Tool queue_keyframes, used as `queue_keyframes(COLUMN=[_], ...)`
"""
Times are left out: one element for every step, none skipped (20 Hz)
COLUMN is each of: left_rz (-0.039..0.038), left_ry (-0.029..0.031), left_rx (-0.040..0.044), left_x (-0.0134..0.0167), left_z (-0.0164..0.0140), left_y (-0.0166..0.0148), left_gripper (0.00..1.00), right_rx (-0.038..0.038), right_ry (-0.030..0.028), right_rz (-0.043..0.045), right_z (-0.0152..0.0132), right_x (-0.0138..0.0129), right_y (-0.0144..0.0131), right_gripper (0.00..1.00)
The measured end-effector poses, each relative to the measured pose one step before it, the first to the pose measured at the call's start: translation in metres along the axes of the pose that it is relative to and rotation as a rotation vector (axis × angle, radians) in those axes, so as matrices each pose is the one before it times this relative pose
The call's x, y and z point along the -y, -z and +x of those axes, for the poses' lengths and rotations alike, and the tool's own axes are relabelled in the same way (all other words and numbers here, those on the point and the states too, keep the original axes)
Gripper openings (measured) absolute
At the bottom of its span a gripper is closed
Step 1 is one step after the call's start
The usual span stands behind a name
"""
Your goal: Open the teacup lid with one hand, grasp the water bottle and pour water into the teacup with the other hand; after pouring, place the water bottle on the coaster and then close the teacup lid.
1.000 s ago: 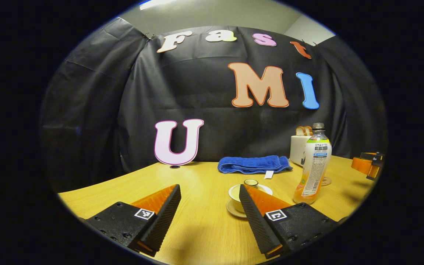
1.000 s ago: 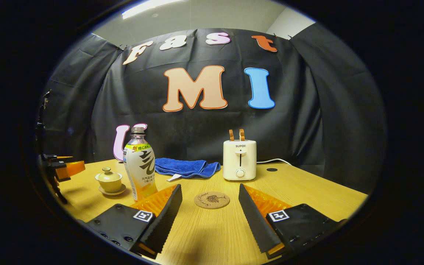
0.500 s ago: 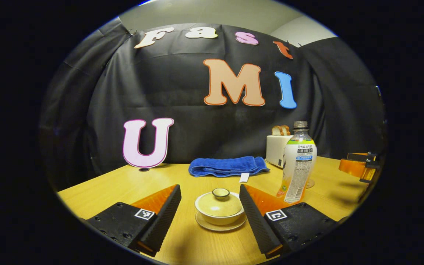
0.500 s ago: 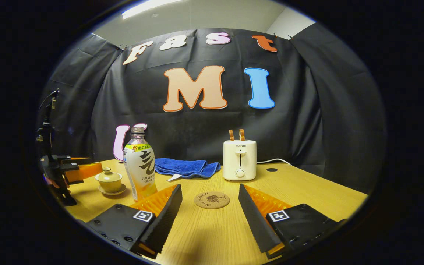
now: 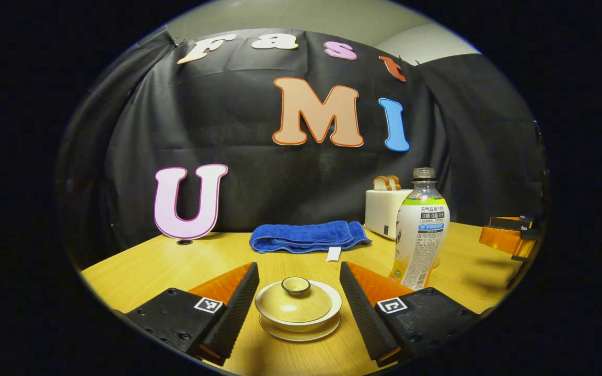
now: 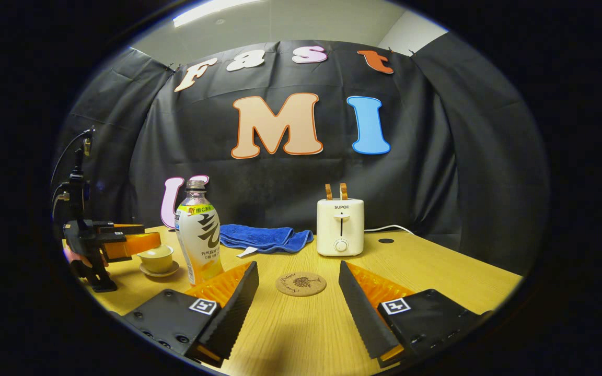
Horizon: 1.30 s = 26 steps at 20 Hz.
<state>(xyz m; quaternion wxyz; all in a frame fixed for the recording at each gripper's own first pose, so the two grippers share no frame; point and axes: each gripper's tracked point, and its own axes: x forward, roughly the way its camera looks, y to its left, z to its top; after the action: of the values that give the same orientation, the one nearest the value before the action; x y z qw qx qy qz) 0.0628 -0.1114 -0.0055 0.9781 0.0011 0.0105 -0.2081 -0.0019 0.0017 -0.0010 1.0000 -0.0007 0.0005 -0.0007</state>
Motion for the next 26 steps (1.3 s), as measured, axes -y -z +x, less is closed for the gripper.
queue_keyframes(left_rz=[0.00235, 0.00014, -0.00227, -0.00301, -0.00118, -0.00059, 0.00191, 0.0006, 0.00029, -0.00089, -0.00152, -0.00186, -0.00016, 0.00182, 0.00238, 0.00172, -0.00037, -0.00056, -0.0014, -0.00169, -0.00106, -0.00108, -0.00078, -0.0022, -0.00441, -0.00554], left_ry=[0.00536, 0.00477, 0.00216, -0.00043, -0.00232, -0.00492, 0.00065, 0.00501, 0.00567, 0.00566, 0.00037, 0.00171, 0.00222, 0.00076, -0.00056, -0.0015, 0.00017, -0.00077, -0.00141, 0.00004, -0.001, 0.00225, 0.00033, -0.00131, -0.00145, -0.00071], left_rx=[-0.00661, -0.00572, -0.00473, -0.0059, -0.0091, -0.01738, -0.01534, -0.0163, -0.01133, -0.01038, -0.00742, -0.0042, -0.00352, -0.00419, -0.00325, -0.0033, 0.00023, 0.0054, 0.00357, 0.00346, 0.00249, 0.00122, 0.00043, 0.00432, 0.00846, 0.00927], left_x=[0.00122, 0.00042, -0.00029, -0.00102, -0.00006, -0.00117, -0.00008, 0.00138, 0.00082, 0.00081, -0.00045, 0.00005, 0.00028, 0.00028, -0.00057, -0.00069, -0.00077, -0.00026, -0.00042, -0.00031, -0.00064, 0.00003, 0.00041, -0.0009, -0.00104, -0.00056], left_z=[0.00297, 0.00096, 0.00342, 0.0018, 0.00299, 0.00176, 0.0021, 0.00168, 0.00087, 0.00086, 0.00082, 0.0005, 0.00049, 0.00034, 0.00061, 0.00001, 0.00009, 0.00057, 0.00024, -0.00069, -0.00053, -0.00004, 0.00004, -0.00072, -0.00075, -0.00079], left_y=[0.00128, 0.00032, 0.00123, 0.00066, 0.00209, 0.00227, 0.00297, 0.00218, 0.00162, 0.00172, 0.00054, 0.00116, 0.00008, 0.00109, -0.00003, 0.00067, -0.00025, -0.00072, -0.0007, -0.00043, -0.00077, 0.00045, -0.00007, -0.00029, -0.00193, -0.0007], left_gripper=[0.89, 0.89, 0.86, 0.84, 0.8, 0.79, 0.75, 0.73, 0.7, 0.7, 0.68, 0.66, 0.63, 0.6, 0.52, 0.49, 0.48, 0.44, 0.39, 0.35, 0.3, 0.29, 0.29, 0.28, 0.28, 0.28], right_rx=[0.00013, -0.00012, 0.00014, -0.00036, -0.00095, -0.00068, -0.00051, -0.00027, -0.00011, 0.0, -0.00007, -0.00012, -0.00007, 0.00014, -0.00017, -0.00023, -0.00007, -0.0002, 0.0, -0.00005, 0.00004, 0.00005, -0.00014, -0.00007, 0.00006, -0.00002], right_ry=[0.00011, 0.00005, 0.00001, -0.00214, -0.00506, -0.00493, -0.00365, -0.00173, -0.0003, -0.00124, -0.00129, -0.00066, -0.00041, -0.00113, -0.00108, -0.00106, -0.00055, -0.00094, -0.0011, -0.00029, -0.00007, -0.00004, -0.00002, -0.0001, -0.0001, -0.00005], right_rz=[0.00011, -0.00003, -0.00001, 0.00053, 0.00009, 0.00013, 0.00038, -0.00023, 0.00029, -0.00005, -0.00002, 0.00027, 0.00004, 0.00013, 0.0, 0.00006, -0.00012, 0.00015, -0.00002, 0.00003, -0.00001, -0.00011, 0.00008, 0.00004, -0.00009, -0.0001], right_z=[-0.00024, 0.0001, 0.00005, 0.00007, -0.00048, 0.00003, -0.00007, 0.00006, 0.00024, 0.00026, -0.00035, -0.00019, 0.00017, -0.00011, -0.00063, 0.00039, -0.00008, 0.00016, 0.00009, -0.00055, 0.00002, 0.00015, 0.00013, -0.00026, 0.00001, 0.00035], right_x=[-0.00004, -0.00008, -0.00018, -0.00032, -0.00132, -0.00079, -0.0004, -0.00032, 0.00025, -0.00085, -0.00024, 0.00056, -0.0001, -0.00031, -0.0005, -0.00007, 0.00001, -0.00049, 0.0, -0.00017, 0.00018, -0.00041, -0.00003, 0.00036, 0.00016, -0.0006], right_y=[-0.00032, 0.0003, -0.00023, 0.00037, -0.00009, 0.00031, -0.0006, 0.0005, -0.00004, 0.00041, -0.00049, 0.00046, -0.00024, 0.00011, -0.00046, 0.00044, -0.00019, 0.0004, -0.00024, -0.0001, -0.00039, 0.0004, 0.00044, -0.00042, -0.00029, 0.00046], right_gripper=[0.97, 0.97, 0.97, 0.97, 0.97, 0.97, 0.97, 0.97, 0.97, 0.97, 0.97, 0.97, 0.97, 0.97, 0.97, 0.97, 0.97, 0.97, 0.97, 0.97, 0.97, 0.97, 0.97, 0.97, 0.97, 0.97])
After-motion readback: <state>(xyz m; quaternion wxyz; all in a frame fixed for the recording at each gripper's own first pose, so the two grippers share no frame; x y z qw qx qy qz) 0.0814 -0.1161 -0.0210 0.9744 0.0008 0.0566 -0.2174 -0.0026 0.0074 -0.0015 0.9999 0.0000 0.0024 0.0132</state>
